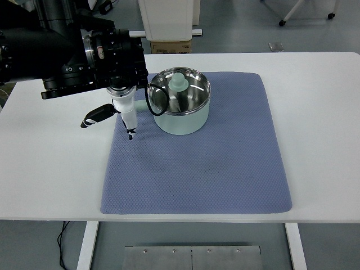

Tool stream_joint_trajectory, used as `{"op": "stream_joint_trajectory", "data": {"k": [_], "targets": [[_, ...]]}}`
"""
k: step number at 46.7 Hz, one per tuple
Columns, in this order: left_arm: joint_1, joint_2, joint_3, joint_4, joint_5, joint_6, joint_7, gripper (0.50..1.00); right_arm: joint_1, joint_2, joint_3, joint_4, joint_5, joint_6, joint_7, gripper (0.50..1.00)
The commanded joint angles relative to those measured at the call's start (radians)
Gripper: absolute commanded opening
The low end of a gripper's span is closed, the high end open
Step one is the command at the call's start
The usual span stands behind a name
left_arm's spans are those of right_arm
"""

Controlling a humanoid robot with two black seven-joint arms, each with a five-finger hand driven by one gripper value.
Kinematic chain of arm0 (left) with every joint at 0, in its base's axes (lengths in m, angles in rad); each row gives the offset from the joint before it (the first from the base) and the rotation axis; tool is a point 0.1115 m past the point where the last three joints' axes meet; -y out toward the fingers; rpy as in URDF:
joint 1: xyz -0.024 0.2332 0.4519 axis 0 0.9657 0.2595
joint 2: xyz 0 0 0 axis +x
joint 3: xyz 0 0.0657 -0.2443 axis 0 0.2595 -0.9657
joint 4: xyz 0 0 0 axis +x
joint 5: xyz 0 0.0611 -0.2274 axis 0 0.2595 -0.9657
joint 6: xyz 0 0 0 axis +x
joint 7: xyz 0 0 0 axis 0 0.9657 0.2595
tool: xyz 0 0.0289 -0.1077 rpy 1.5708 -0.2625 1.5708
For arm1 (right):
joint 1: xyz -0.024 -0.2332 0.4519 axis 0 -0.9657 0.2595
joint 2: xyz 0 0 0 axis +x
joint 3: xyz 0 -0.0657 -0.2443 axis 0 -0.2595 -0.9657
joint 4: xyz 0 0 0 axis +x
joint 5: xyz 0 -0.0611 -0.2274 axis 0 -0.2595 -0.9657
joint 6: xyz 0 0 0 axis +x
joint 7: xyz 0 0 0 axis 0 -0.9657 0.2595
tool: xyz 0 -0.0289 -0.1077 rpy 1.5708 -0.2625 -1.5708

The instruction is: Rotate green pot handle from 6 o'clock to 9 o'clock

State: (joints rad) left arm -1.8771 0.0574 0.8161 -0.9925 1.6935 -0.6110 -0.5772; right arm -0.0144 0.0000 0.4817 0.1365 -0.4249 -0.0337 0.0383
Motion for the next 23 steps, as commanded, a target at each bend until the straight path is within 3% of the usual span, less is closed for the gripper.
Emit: {"op": "stream_joint_trajectory", "data": {"k": [1,10,23], "targets": [[0.007,-0.004,0.009,0.008,0.000,0.000,0.014,1.000,0.001,0.000,0.000,0.000,0.000,0.000,0.000,1.000],[0.035,-0.019,0.020,0.037,-0.003,0.000,0.020,1.000,0.001,0.000,0.000,0.000,0.000,0.000,0.000,1.000],[0.046,-0.022,0.024,0.064,-0.005,0.000,0.085,1.000,0.001,0.000,0.000,0.000,0.000,0.000,0.000,1.000]]}}
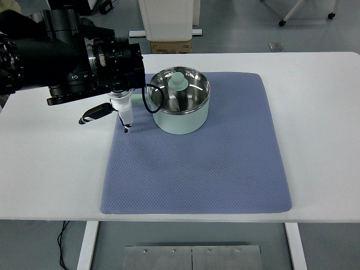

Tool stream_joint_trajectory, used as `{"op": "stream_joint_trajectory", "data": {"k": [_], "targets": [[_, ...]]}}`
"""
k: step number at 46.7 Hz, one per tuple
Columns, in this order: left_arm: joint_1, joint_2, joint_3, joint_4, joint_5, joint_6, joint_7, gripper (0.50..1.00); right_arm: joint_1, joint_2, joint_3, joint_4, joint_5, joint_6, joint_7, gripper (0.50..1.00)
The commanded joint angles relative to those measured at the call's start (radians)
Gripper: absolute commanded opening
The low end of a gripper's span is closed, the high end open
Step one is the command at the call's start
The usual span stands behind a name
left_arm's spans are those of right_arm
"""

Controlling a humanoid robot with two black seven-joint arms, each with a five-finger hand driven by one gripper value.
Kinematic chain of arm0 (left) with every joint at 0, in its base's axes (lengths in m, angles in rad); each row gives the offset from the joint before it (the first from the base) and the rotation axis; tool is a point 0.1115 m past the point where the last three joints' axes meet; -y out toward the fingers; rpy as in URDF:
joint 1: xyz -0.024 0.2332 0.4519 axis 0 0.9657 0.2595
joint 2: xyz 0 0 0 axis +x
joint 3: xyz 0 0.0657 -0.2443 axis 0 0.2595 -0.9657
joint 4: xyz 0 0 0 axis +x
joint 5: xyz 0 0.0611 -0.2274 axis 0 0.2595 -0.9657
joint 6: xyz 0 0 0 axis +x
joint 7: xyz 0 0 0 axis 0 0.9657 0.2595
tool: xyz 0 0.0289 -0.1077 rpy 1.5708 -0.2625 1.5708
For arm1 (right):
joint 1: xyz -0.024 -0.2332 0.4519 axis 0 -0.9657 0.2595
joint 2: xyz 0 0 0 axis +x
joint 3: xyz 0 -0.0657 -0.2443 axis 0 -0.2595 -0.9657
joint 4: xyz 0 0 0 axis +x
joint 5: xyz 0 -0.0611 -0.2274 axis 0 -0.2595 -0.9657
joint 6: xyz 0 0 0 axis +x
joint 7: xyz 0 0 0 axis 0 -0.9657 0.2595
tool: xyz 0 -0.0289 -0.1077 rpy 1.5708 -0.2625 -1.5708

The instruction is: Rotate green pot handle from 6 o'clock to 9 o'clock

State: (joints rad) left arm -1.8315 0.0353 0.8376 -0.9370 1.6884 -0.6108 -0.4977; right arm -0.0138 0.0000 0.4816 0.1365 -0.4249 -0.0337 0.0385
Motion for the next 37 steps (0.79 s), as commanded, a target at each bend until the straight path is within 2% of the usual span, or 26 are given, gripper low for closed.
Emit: {"op": "stream_joint_trajectory", "data": {"k": [1,9,18,28,37], "targets": [[0.000,0.000,0.003,0.014,-0.001,0.000,0.010,1.000,0.000,0.000,0.000,0.000,0.000,0.000,0.000,1.000],[0.003,0.000,0.005,0.018,-0.003,0.000,0.028,1.000,0.000,0.000,0.000,0.000,0.000,0.000,0.000,1.000],[0.000,0.000,-0.002,-0.022,-0.044,0.000,0.008,1.000,0.000,0.000,0.000,0.000,0.000,0.000,0.000,1.000],[-0.020,0.008,-0.072,-0.091,-0.064,0.000,-0.065,1.000,0.000,0.000,0.000,0.000,0.000,0.000,0.000,1.000],[-0.020,0.012,-0.166,-0.100,-0.105,0.000,-0.113,1.000,0.000,0.000,0.000,0.000,0.000,0.000,0.000,1.000]]}}
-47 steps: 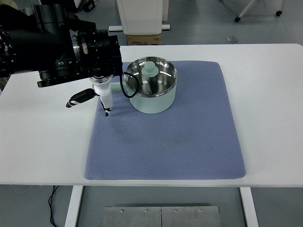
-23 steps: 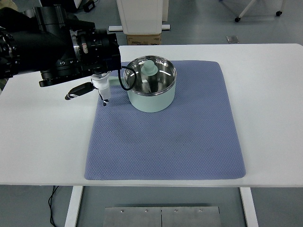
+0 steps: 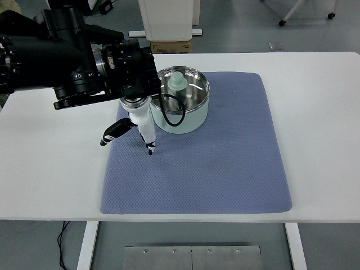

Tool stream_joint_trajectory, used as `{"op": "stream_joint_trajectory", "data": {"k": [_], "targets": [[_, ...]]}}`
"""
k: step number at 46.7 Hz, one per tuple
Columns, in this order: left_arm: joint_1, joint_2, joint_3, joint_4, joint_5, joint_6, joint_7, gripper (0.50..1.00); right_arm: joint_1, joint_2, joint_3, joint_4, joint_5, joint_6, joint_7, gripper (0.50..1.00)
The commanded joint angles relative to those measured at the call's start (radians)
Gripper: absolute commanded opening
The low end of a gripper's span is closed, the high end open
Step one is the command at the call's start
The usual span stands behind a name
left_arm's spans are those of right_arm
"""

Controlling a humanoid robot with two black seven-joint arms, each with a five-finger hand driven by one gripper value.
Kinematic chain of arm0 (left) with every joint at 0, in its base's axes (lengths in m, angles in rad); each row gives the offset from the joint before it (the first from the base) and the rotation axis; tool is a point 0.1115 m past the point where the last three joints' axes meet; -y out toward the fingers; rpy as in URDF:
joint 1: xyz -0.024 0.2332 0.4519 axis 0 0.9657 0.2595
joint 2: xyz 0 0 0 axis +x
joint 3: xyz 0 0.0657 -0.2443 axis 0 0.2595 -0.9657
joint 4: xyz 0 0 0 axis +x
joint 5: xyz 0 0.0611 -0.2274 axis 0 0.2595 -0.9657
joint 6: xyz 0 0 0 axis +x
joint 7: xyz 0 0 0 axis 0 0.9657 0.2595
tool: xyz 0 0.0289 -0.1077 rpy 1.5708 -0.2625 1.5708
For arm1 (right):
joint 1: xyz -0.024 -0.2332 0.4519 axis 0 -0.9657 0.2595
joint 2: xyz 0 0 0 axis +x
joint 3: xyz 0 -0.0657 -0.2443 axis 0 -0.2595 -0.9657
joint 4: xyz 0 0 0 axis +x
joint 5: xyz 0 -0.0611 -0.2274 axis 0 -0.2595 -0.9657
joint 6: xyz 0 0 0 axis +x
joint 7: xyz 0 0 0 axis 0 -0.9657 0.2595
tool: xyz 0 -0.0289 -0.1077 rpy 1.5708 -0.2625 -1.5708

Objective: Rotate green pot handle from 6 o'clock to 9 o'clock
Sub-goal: 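Lift the left hand up and away from the pot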

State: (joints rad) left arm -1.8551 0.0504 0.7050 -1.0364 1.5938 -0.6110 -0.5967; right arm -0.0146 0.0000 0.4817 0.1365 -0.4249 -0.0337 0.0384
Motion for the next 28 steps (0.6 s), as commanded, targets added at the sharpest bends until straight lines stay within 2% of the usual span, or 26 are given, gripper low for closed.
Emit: {"op": "stream_joint_trajectory", "data": {"k": [1,19,28], "targets": [[0.004,-0.003,-0.042,-0.002,-0.015,0.000,-0.014,1.000,0.001,0.000,0.000,0.000,0.000,0.000,0.000,1.000],[0.002,0.002,-0.223,0.015,-0.305,0.000,-0.014,1.000,0.001,0.000,0.000,0.000,0.000,0.000,0.000,1.000],[0.004,0.003,-0.225,0.171,-0.569,0.000,-0.014,1.000,0.001,0.000,0.000,0.000,0.000,0.000,0.000,1.000]]}}
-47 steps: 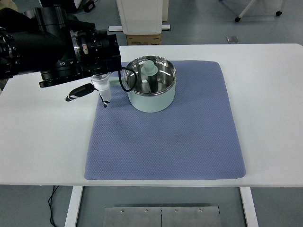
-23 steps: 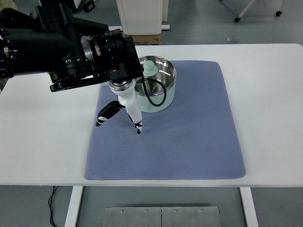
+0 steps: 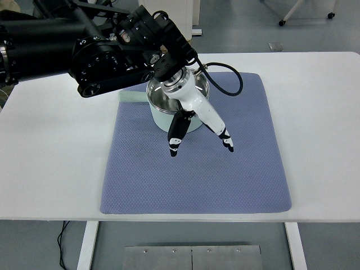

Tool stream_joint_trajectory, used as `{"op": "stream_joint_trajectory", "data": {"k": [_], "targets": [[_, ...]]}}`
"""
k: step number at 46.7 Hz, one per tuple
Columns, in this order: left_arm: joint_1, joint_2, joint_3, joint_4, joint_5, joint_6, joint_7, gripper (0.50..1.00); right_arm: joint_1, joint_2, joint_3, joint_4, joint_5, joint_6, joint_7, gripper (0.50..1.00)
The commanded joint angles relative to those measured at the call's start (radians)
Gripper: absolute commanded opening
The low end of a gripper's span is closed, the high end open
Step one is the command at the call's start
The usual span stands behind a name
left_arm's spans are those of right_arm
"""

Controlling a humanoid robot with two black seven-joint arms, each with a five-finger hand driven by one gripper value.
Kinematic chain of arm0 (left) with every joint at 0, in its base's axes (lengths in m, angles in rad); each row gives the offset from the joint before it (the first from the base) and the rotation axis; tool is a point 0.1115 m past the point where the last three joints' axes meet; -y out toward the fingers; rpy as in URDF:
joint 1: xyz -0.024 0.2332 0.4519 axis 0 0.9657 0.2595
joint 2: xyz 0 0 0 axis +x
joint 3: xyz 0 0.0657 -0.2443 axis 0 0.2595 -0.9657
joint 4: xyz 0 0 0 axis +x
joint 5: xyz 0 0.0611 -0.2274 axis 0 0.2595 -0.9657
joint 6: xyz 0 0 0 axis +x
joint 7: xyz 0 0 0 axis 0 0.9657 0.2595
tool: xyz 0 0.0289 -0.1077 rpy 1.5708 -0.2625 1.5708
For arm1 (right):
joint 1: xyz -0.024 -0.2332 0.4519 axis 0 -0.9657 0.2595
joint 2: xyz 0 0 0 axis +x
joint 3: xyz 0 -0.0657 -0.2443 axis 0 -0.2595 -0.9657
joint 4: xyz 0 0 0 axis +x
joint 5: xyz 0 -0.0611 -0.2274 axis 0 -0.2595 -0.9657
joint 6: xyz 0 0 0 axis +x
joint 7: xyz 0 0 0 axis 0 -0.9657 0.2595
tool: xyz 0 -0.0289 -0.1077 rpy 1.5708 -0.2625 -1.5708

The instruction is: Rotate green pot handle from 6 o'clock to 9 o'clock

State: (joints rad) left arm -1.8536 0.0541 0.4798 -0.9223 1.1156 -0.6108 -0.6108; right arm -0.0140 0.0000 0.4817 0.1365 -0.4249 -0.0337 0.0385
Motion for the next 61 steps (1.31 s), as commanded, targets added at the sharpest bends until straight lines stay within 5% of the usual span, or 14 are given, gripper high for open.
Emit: {"op": "stream_joint_trajectory", "data": {"k": [1,15,50,61], "targets": [[0.004,0.001,0.002,0.075,-0.120,0.000,0.000,1.000,0.000,0.000,0.000,0.000,0.000,0.000,0.000,1.000],[0.051,0.003,0.008,0.298,-0.330,0.000,0.000,1.000,0.000,0.000,0.000,0.000,0.000,0.000,0.000,1.000],[0.125,0.153,-0.052,0.318,-0.468,0.000,0.000,1.000,0.000,0.000,0.000,0.000,0.000,0.000,0.000,1.000],[0.165,0.150,-0.093,0.433,-0.726,0.000,0.000,1.000,0.000,0.000,0.000,0.000,0.000,0.000,0.000,1.000]]}}
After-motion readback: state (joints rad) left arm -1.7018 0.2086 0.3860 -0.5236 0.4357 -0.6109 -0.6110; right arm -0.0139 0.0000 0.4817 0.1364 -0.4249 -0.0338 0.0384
